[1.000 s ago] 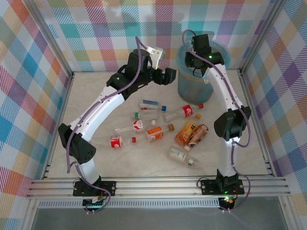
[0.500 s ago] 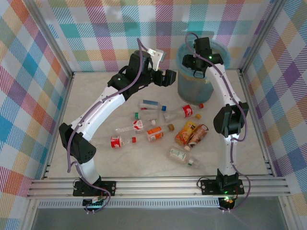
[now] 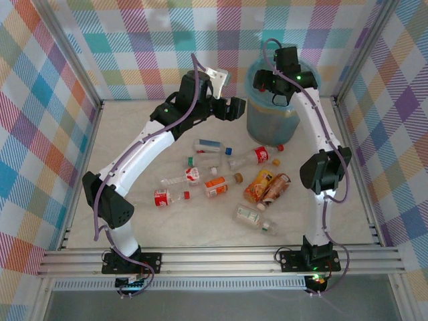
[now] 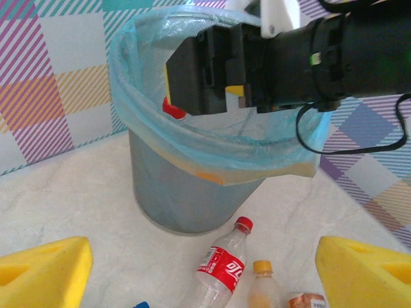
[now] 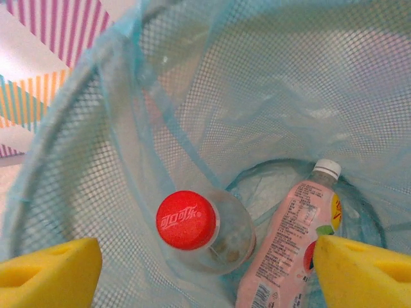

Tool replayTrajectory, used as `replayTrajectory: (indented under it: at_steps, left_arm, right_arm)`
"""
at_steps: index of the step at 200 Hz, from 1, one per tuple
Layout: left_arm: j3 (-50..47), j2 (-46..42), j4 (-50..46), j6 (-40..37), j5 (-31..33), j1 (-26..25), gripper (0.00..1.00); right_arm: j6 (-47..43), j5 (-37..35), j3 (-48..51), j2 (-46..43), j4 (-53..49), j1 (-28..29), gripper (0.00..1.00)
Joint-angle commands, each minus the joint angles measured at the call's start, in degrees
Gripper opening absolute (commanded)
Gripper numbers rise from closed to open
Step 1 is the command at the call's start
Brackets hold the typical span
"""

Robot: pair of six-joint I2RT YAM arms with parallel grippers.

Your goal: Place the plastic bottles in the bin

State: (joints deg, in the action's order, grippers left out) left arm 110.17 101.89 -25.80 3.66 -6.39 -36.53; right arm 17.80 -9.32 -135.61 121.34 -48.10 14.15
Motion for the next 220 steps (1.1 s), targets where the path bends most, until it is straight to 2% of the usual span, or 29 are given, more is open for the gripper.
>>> replayTrajectory:
  at_steps: [1, 39, 92, 124, 144, 183, 220]
  left_arm:
    - [0.1, -1.6, -1.3, -0.4, 0.5, 0.6, 0.88]
    - [-1.1, -3.8, -2.1, -3.1, 1.1, 0.6, 0.88]
    - [-8.6, -11.1, 0.8, -7.9, 1.7, 0.6, 0.87]
    - [-14.9, -17.4, 0.2, -14.0, 0.7, 0.5, 0.87]
    - [-19.5, -22.5, -3.3, -21.4, 0.5, 0.5, 0.87]
    - [-31.9, -35.3, -10.1, -30.0, 3.7, 0.5, 0.86]
    - [-44.4, -49.4, -17.1, -38.6, 6.4, 0.6, 0.89]
  right_arm:
    - [1.2, -0.1, -2.1, -4.8, -0.7, -0.1, 0.86]
    - [1.7, -2.4, -1.9, -7.9, -2.5, -0.1, 0.86]
    - [1.8, -2.6, 1.3, -14.9, -3.9, 0.0, 0.84]
    - [1.7, -0.4, 7.0, -21.3, -3.0, 0.3, 0.82]
    - [1.1, 1.1, 11.1, -25.8, -3.0, 1.6, 0.80]
    - [-1.8, -1.5, 23.9, -36.3, -1.0, 10.6, 0.79]
    - [-2.4, 2.6, 35.2, -42.6, 0.8, 20.9, 0.77]
